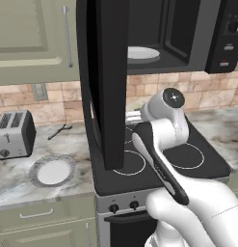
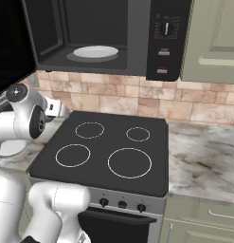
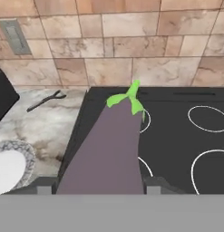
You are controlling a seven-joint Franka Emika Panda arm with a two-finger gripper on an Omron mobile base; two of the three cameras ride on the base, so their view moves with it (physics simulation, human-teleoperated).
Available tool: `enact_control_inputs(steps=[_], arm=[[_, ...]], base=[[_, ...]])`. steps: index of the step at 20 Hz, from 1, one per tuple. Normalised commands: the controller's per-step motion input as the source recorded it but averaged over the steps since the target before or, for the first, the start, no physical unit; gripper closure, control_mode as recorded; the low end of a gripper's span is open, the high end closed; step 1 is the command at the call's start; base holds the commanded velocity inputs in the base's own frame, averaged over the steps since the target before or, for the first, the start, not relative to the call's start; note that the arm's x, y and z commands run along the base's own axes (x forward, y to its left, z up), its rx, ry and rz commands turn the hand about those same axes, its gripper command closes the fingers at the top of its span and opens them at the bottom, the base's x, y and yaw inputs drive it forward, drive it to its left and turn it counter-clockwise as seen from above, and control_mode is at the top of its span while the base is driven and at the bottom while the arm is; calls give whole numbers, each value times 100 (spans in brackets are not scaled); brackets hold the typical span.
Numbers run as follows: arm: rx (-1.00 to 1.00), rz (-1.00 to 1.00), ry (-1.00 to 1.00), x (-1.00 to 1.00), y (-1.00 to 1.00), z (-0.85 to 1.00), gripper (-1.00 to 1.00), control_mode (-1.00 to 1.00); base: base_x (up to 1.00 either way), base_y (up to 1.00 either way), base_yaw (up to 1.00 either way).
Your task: Pick the eggplant from the counter and place it in the microwave. Then turn on the microwave.
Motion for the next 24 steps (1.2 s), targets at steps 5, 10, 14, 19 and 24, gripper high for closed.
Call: enact_control_inputs(steps=[5,10,14,19,24], arm=[[0,-1,-12,-4,-29,87,100,-100],[0,0,-19,-8,-13,86,100,-100],[0,-1,-15,0,-2,74,100,-100],[0,-4,-15,1,0,71,100,-100],[0,-7,-8,23,-6,56,100,-100]], base=[[0,0,0],[0,0,0],[0,0,0],[0,0,0],[0,0,0]])
